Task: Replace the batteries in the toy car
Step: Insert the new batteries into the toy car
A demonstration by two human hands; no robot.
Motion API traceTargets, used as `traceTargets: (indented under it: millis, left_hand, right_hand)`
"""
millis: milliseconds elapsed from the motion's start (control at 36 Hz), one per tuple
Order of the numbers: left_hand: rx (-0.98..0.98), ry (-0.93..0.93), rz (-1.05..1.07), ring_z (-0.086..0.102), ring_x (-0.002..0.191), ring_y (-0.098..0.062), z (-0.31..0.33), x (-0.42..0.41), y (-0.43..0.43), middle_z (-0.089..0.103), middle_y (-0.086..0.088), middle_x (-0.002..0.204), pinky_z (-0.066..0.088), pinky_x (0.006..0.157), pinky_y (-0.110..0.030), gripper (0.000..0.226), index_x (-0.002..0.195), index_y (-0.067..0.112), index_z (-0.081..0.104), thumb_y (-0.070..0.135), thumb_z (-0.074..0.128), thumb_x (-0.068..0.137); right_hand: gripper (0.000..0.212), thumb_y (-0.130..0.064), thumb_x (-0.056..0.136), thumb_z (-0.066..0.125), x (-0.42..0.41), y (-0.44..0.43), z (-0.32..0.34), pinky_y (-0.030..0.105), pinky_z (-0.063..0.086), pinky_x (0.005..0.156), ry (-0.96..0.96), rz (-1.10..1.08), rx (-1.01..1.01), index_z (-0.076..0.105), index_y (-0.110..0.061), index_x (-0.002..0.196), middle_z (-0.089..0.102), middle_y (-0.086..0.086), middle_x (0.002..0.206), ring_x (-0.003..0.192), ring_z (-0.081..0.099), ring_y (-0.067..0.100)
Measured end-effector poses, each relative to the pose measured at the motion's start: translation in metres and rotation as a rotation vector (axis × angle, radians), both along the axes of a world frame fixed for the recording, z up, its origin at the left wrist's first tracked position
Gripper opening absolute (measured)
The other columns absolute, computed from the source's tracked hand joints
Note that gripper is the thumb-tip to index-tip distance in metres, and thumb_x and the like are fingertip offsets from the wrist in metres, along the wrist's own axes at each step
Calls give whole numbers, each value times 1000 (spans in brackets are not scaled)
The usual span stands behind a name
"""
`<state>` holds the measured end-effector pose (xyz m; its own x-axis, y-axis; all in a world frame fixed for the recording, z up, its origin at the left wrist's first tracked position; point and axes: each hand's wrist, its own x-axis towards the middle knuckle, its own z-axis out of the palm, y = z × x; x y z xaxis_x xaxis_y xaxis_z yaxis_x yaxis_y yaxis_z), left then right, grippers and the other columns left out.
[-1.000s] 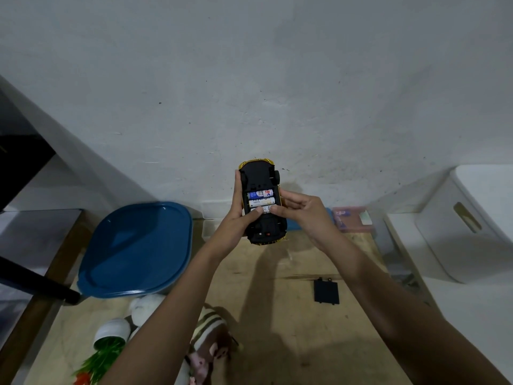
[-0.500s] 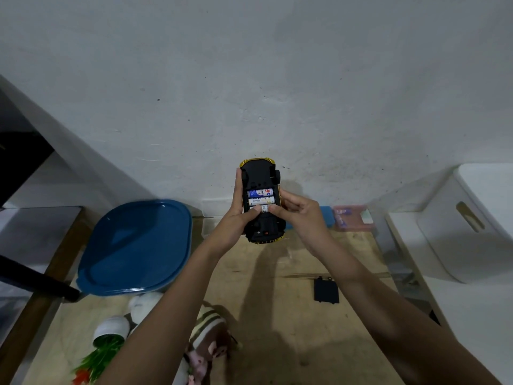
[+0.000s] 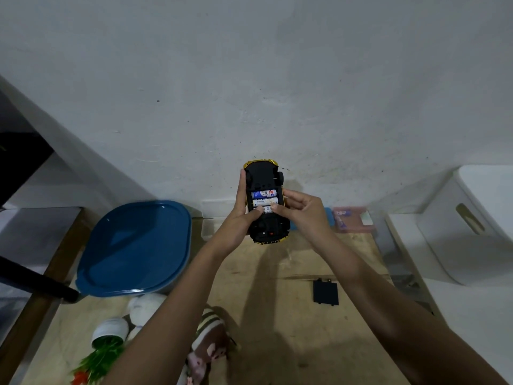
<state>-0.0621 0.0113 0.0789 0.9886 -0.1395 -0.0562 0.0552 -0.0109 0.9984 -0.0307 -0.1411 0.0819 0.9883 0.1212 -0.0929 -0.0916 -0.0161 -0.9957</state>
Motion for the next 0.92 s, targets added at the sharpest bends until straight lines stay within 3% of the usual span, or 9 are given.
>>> traceTargets:
  millis: [167,250,472,583,694,778,917]
  left_hand:
    - [-20,-58,64,43,130,-10,-2,0,-6,26,10,153,47,98,-26,77,141,54,-2,11,45,98]
    - [-26,-68,104,44,129,-9,-4,-2,-9,28,10,151,49,92,-17,68,139,56,1,17,41,100]
    - [-11,-90,134,47,124,-6,-10,-5,-18,31,6,149,47,96,-23,60,140,49,5,18,38,101]
    - [-60,-31,109,48,122,-3,-23,-10,-27,32,10,148,49,91,-18,64,142,49,2,18,39,101]
    - [-82,39,69,42,132,-15,-35,-16,-37,25,9,153,42,105,-41,65,142,50,-2,20,39,101]
    - [-79,81,59,41,133,-18,-45,-21,-40,23,9,154,38,107,-48,66,141,52,-3,22,40,100]
    - [-60,130,84,46,128,-17,-58,-21,-40,30,7,152,41,105,-45,67,143,50,-2,23,41,100]
  right_hand:
    - [49,3,78,69,-3,0,2,18,54,81,-39,16,10,56,-3,125,64,17,118,102,64,18]
    - [48,1,78,69,-4,0,-1,24,54,84,-39,11,3,57,-5,124,65,16,118,102,65,19]
    - [46,2,79,68,-9,-4,-8,24,54,85,-71,17,-5,58,-5,124,66,12,116,100,65,15]
    - [46,-9,80,71,-14,-17,-21,24,54,85,-89,23,-132,59,-13,124,67,9,115,104,64,15]
    - [48,-19,81,71,-23,-43,-40,26,48,94,-44,26,-261,57,-13,127,64,6,118,109,60,15]
    - [43,-13,83,68,-31,-70,-57,26,46,95,-3,-25,-371,57,-6,124,65,8,113,103,61,16]
    - [40,-2,80,68,-49,-106,-94,24,46,85,110,-79,-564,59,0,119,64,13,106,95,60,21]
